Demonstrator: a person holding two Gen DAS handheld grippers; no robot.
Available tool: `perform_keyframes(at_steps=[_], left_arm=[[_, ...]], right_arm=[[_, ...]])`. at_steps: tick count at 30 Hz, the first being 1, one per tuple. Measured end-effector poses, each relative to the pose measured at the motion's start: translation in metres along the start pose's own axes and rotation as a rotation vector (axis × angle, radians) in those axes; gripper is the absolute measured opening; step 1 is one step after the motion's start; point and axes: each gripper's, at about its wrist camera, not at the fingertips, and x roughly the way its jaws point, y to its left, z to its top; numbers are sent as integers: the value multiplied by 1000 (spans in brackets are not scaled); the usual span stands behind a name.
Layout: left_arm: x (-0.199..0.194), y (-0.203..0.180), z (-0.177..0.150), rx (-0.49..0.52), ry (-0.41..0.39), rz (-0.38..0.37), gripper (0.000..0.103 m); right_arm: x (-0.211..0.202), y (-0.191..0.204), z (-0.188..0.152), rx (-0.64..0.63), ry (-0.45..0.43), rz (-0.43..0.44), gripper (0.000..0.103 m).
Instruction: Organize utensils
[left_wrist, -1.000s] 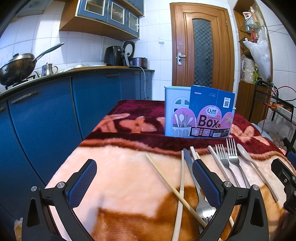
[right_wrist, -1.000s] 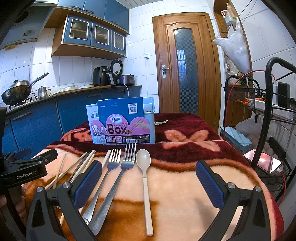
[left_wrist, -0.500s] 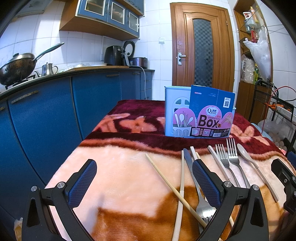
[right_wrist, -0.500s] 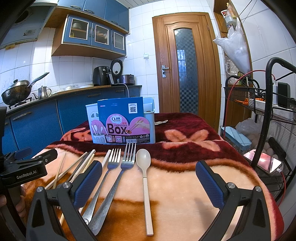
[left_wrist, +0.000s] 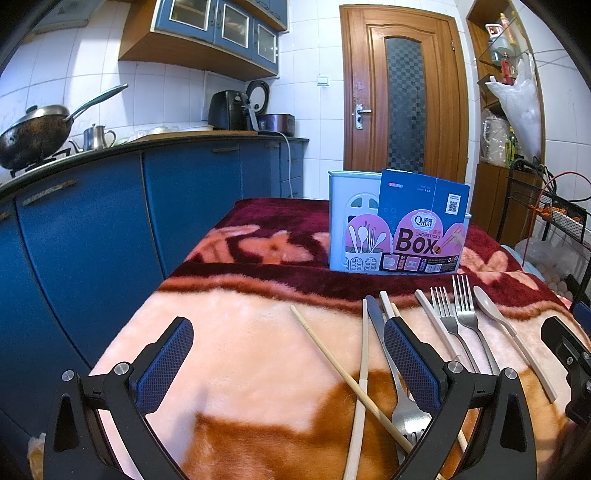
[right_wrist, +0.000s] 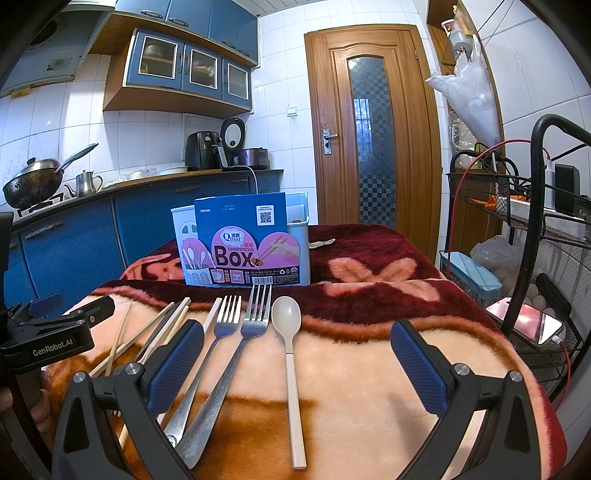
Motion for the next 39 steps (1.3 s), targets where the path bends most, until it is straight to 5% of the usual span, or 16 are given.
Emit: perform_keyframes(at_steps=[17, 29, 36, 39], left_arm=[[8, 4, -3, -23, 39, -30, 103], [23, 9, 22, 34, 202, -43, 103], [50, 20, 35, 40, 383, -63, 100], [58, 16, 38, 48, 444, -100, 87]], right_arm=[[11, -6, 4, 34, 86, 45, 103], [43, -23, 21, 36, 366, 87, 102], [69, -20, 28, -42, 537, 98, 78], [81, -15, 28, -71, 613, 121, 65]])
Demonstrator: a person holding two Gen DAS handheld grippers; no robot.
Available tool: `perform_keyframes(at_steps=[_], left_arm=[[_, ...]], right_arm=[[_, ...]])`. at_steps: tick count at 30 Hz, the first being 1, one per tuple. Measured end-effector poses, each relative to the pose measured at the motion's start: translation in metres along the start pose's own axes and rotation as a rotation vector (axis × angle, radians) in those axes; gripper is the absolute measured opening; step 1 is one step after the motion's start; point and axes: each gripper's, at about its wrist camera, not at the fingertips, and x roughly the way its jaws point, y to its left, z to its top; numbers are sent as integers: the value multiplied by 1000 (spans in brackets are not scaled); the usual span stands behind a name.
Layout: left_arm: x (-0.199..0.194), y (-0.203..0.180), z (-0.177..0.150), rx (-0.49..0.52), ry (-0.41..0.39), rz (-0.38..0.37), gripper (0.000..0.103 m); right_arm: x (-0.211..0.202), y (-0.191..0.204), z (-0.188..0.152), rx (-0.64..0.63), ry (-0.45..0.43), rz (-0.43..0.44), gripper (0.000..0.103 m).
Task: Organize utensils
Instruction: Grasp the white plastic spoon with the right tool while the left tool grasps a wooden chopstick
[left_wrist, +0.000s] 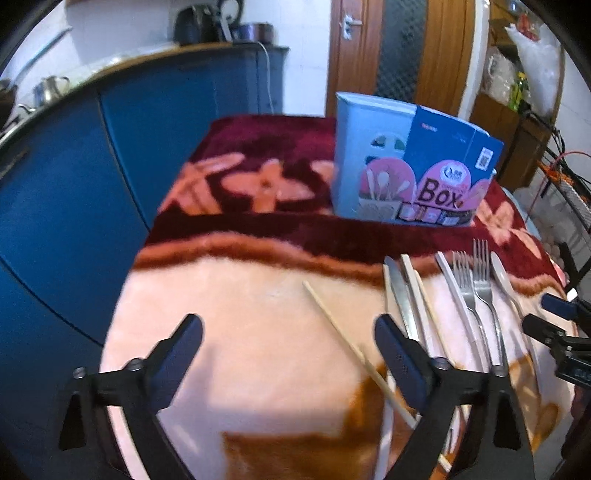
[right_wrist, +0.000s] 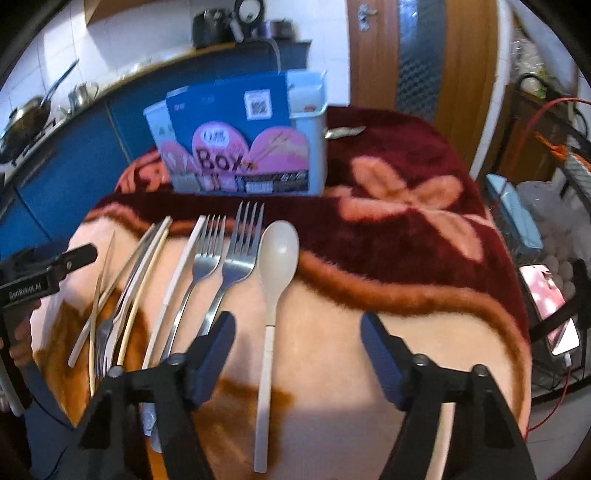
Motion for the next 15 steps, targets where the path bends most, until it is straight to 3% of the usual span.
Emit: perform_keyframes(at_steps=[5, 9, 10, 15], left_arm=[[12, -14, 8, 26, 107, -82, 64], [25, -24, 12, 33, 192, -99, 48], [28, -24, 13, 28, 212, -108, 41], [32, -25, 15, 16, 246, -128, 27]], right_arm=[[10, 5, 11, -34, 85, 2, 48], [18, 8, 19, -64, 139, 1, 40], [19, 8, 21, -66, 147, -1, 39], [26, 3, 28, -55, 185, 16, 32]])
